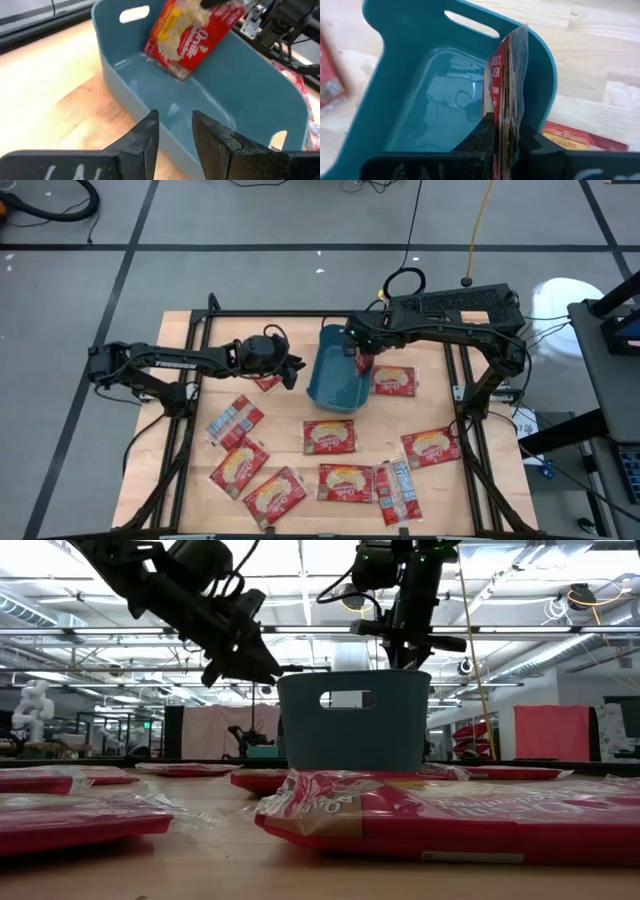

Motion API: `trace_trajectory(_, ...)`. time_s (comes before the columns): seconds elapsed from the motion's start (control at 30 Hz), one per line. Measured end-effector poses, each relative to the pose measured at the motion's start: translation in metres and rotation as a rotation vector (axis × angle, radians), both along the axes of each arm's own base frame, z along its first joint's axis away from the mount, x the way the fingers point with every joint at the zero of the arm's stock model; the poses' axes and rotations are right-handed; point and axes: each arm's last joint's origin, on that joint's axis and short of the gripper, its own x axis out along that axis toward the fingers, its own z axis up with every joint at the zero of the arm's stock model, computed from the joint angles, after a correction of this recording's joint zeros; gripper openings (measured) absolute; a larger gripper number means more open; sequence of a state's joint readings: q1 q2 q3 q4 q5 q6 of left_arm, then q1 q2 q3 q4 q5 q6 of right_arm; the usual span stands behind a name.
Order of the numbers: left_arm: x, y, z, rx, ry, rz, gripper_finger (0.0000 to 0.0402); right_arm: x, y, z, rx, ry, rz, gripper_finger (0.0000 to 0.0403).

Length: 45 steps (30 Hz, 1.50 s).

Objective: Sort popcorn bags into baskets
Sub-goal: Put the red popcorn bag into the blue bin

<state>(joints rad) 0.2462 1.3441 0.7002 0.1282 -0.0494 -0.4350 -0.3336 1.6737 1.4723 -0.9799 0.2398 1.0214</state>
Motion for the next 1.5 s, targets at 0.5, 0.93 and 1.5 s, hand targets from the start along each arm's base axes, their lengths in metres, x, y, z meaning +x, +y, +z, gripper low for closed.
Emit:
trace_trajectory(0.5, 0.005, -0.009, -0.019, -0.170, 0.086, -0.131, 0.0120, -0.002, -0.001, -0.001, 0.045, -0.002, -0.028, 0.0019)
trace_trajectory(0.93, 0.020, -0.043, -0.025, -0.143, 0.044, -0.331, 0.0120, -0.006, -0.008, -0.001, 0.041, 0.006, -0.034, 0.0020)
trace_trajectory(1.5, 0.029, -0.073, -0.032, -0.177, 0.018, -0.468, 0.0120, -0.010, -0.009, -0.001, 0.033, 0.053, 0.023, 0.0020)
